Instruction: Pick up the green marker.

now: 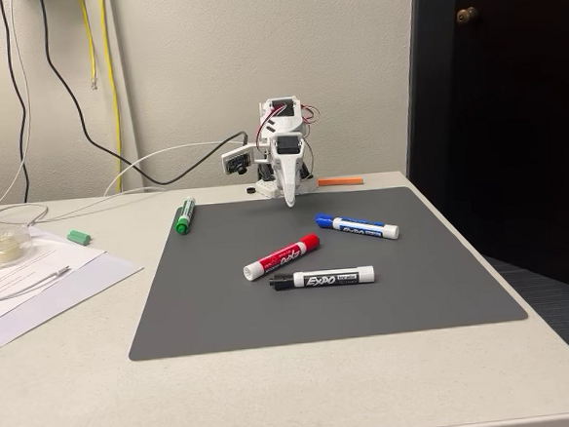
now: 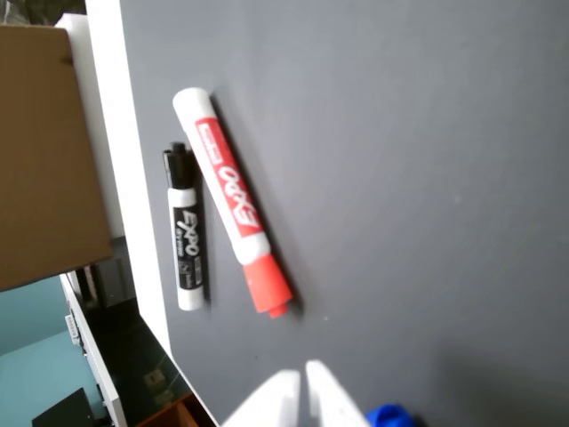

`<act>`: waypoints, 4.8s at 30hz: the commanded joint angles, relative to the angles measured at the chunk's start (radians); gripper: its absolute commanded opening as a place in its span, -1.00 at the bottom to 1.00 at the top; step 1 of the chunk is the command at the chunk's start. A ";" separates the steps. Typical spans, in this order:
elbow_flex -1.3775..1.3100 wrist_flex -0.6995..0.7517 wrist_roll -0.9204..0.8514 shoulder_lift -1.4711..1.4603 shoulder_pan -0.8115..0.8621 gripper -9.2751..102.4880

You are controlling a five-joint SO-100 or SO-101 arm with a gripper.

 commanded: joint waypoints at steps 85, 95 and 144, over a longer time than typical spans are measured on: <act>-1.285 0.244 -1.738 -1.173 0.666 -0.74; -1.272 0.368 -2.036 -1.258 0.810 -0.73; -0.811 -0.087 -2.540 -1.399 1.058 -0.15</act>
